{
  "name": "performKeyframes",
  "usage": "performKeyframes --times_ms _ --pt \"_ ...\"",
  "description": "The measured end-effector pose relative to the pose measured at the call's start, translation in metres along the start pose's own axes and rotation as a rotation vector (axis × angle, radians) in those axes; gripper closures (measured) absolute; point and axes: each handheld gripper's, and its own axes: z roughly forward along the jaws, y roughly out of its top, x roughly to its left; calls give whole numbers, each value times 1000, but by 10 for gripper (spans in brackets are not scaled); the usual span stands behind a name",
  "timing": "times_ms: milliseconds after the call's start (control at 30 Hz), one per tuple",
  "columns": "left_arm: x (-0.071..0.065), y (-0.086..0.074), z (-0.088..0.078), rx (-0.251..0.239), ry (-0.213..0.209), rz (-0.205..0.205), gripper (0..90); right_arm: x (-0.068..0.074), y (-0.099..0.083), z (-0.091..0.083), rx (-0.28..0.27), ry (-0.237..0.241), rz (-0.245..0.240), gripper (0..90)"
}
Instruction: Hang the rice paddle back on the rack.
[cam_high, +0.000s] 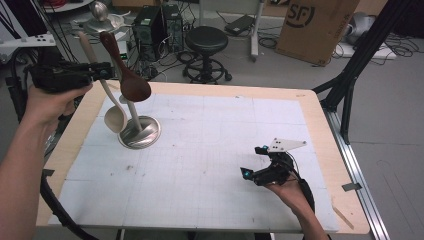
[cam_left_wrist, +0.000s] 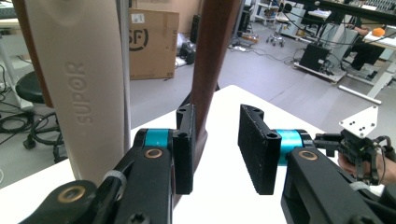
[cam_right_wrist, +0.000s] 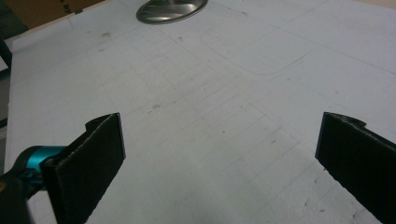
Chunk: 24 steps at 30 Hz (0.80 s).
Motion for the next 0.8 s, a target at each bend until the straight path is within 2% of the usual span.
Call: performKeyframes --times_ms 233,333,433,667,800 --pt "-6 -7 -6 24 5 24 660 0 0 0 2 -1 1 4" --pt "-11 -13 -8 56 27 44 638 -1 0 -1 -2 -1 3 4" --pt "-14 -19 -11 72 31 57 621 -2 1 -3 -13 -5 7 4" --pt "-21 -37 -14 112 38 67 568 -3 1 -5 -23 -13 11 4" --pt "-24 -48 -14 116 33 59 526 -3 1 -5 -22 -17 10 4"
